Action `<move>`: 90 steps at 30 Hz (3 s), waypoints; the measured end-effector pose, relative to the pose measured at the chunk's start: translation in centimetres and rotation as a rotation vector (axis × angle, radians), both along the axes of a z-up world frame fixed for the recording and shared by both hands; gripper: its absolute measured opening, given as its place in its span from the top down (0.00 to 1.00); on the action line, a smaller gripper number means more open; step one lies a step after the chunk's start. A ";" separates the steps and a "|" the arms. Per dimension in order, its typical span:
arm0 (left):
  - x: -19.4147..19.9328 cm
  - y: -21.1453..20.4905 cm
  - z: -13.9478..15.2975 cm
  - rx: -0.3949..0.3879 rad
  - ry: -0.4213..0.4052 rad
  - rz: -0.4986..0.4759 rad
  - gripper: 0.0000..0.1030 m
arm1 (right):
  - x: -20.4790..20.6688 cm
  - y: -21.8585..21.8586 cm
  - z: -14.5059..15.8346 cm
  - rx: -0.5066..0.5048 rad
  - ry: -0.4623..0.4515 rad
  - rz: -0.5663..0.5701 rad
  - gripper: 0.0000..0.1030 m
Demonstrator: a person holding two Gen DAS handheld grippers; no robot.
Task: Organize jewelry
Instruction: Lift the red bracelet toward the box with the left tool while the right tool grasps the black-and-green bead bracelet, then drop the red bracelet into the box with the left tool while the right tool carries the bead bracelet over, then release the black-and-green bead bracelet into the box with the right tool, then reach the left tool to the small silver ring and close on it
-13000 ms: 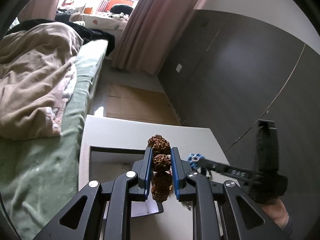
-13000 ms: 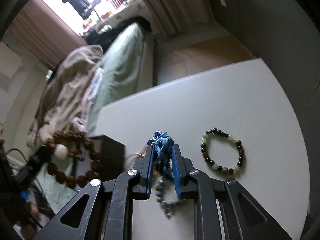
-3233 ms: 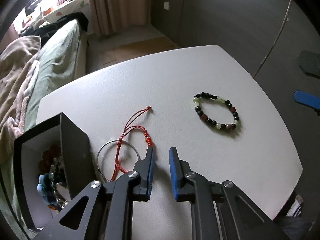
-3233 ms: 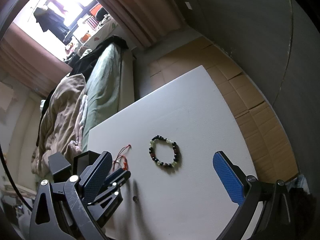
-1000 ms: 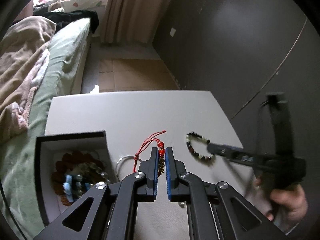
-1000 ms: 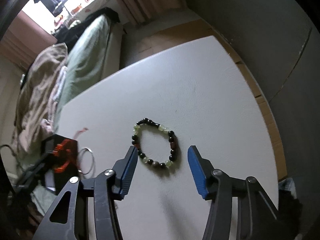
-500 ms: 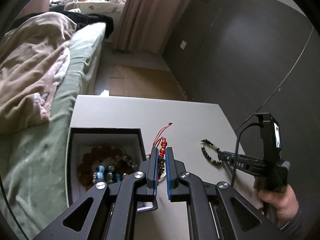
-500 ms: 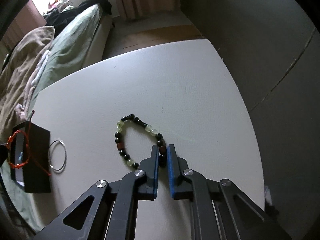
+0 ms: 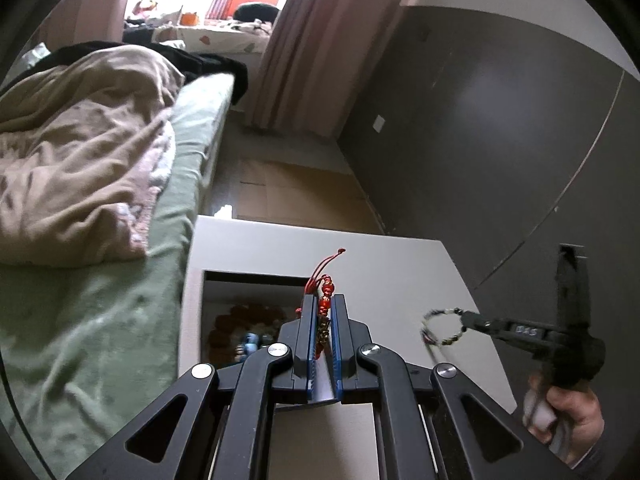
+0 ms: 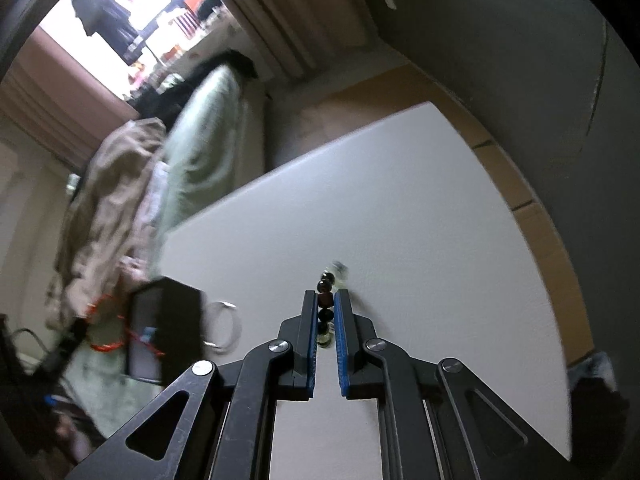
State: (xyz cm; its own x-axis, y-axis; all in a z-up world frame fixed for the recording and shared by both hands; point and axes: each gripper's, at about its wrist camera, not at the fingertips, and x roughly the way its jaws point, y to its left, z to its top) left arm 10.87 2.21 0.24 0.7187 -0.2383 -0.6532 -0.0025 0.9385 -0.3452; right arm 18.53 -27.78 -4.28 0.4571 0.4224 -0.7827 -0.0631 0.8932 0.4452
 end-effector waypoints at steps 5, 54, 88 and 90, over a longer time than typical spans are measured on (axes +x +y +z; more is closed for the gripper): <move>-0.4 1.0 -0.1 -0.002 0.006 0.019 0.94 | -0.8 1.9 1.5 0.104 -0.035 0.033 0.91; -0.2 8.8 -0.5 -0.131 0.027 0.222 0.14 | -0.4 18.1 -0.6 0.356 0.025 0.333 0.48; 0.9 -5.7 -2.5 0.008 0.094 -0.142 0.39 | -2.1 1.5 2.1 0.070 -0.023 0.105 0.08; 0.9 -6.6 -2.7 0.021 0.098 -0.165 0.42 | -2.2 0.6 2.1 0.069 -0.017 0.087 0.08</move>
State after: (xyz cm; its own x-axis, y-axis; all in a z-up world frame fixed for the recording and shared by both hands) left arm 11.75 -4.35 -2.51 0.6035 -0.3333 -0.7243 0.1196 0.9360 -0.3311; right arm 16.36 -27.21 -2.20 0.4295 0.5133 -0.7430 -0.1470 0.8515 0.5033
